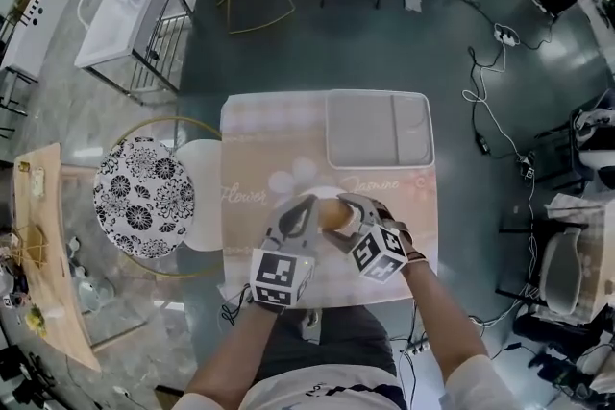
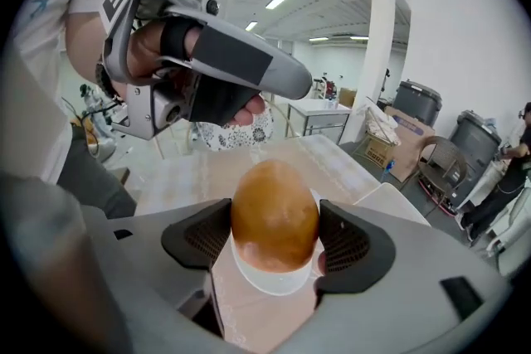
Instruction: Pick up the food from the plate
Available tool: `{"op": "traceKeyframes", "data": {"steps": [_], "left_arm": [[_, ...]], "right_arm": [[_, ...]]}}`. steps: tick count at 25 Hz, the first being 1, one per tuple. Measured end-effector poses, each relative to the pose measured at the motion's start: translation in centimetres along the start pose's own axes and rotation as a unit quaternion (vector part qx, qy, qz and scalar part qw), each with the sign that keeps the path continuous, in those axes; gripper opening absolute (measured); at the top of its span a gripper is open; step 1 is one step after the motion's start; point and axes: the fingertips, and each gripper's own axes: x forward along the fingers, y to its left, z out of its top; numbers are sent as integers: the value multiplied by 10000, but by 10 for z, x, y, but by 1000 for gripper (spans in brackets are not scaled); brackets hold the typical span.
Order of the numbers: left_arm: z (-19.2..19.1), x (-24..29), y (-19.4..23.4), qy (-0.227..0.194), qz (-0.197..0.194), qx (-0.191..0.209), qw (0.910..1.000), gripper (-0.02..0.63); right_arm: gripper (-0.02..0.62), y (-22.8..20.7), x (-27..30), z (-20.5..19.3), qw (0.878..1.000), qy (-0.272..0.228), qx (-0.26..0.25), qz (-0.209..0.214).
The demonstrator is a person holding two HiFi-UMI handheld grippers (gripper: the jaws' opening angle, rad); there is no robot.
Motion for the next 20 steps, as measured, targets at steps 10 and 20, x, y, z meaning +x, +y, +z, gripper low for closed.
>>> {"op": "traceKeyframes", "data": {"steps": [10, 20], "left_arm": [[68, -58, -27, -298, -57, 196, 9993, 6], [118, -109, -66, -676, -255, 478, 9962, 6]], "right_arm": [[302, 19, -71, 57, 9988, -308, -96, -366], [302, 37, -146, 111, 9935, -707, -208, -871]]}}
